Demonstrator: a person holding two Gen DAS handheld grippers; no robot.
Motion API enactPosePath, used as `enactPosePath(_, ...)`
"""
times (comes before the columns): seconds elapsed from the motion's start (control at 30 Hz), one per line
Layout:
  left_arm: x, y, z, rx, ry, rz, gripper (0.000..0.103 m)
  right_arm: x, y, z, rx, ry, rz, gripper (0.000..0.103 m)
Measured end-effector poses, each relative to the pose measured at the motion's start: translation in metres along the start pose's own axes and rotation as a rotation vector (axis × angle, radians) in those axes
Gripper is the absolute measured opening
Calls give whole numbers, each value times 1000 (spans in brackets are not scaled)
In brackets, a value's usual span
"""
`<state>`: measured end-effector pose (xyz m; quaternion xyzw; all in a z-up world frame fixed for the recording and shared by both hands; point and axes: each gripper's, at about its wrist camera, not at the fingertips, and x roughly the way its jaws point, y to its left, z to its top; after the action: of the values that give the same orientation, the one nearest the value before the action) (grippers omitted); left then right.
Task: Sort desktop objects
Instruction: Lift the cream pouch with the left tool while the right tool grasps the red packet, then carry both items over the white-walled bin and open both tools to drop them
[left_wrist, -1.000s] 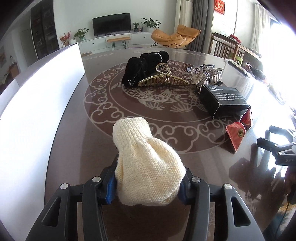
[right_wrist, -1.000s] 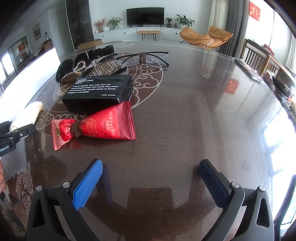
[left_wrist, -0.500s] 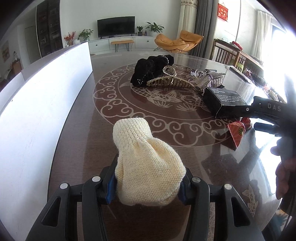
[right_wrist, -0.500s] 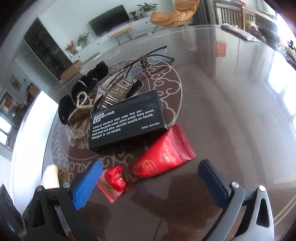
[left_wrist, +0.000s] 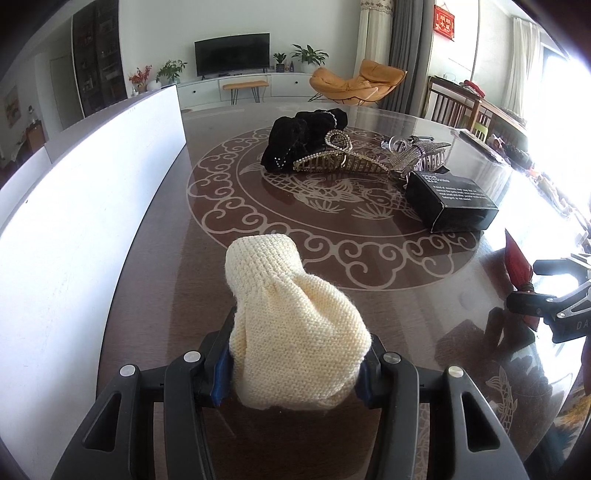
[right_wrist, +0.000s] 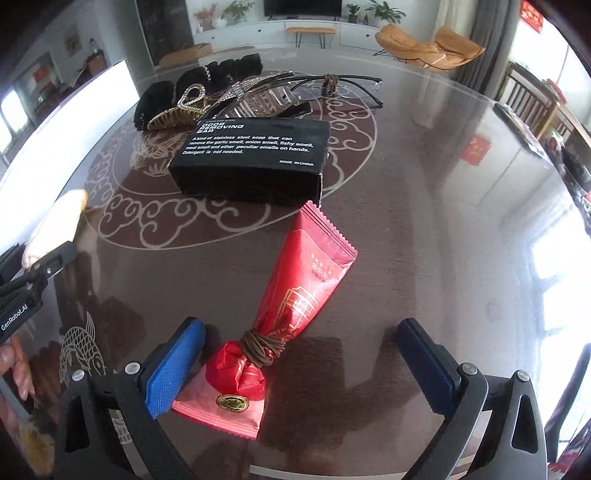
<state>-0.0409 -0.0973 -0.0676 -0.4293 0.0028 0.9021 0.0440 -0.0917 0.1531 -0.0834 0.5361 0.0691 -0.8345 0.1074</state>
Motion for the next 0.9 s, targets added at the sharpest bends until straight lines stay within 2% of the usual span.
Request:
enactPosePath(0.1, 0, 1, 0, -4, -2, -6, 51, 0, -3, 5, 18, 57, 67, 103)
enactPosePath(0.17, 0, 0, 0, 0, -1, 1, 51, 1, -4, 10, 59, 65, 93, 100)
enactPosePath(0.2, 0, 0, 0, 2, -1, 3, 51, 0, 0, 12, 53, 54, 86, 90)
enactPosePath(0.23, -1, 0, -1, -1, -3, -1, 51, 0, 6, 14, 26, 38, 62, 70)
enactPosePath(0.27, -3, 1, -1, -7, -10, -6, 51, -1, 12, 15, -6, 28, 25, 60)
enactPosePath(0.3, -7, 3, -2, -15, -28, -8, 51, -2, 16, 16, -25, 21, 5, 43)
enactPosePath(0.37, -19, 7, -7, -26, -78, -20, 51, -5, 13, 16, -2, 21, 28, 24)
enactPosePath(0.47, -37, 10, -19, -39, -108, -39, 50, -18, 5, 7, 19, 0, 67, 22)
enactPosePath(0.57, -65, 14, -28, -102, -147, -92, 50, -42, 6, 3, 9, -41, 109, 22)
enactPosePath(0.7, -114, 33, -24, -175, -233, -133, 50, -75, 35, 19, -47, -94, 171, 21)
enactPosePath(0.77, -140, 50, -18, -198, -280, -117, 50, -91, 61, 30, -87, -132, 208, 20)
enactPosePath(0.9, -189, 101, -10, -232, -354, -24, 50, -123, 121, 57, -156, -213, 313, 20)
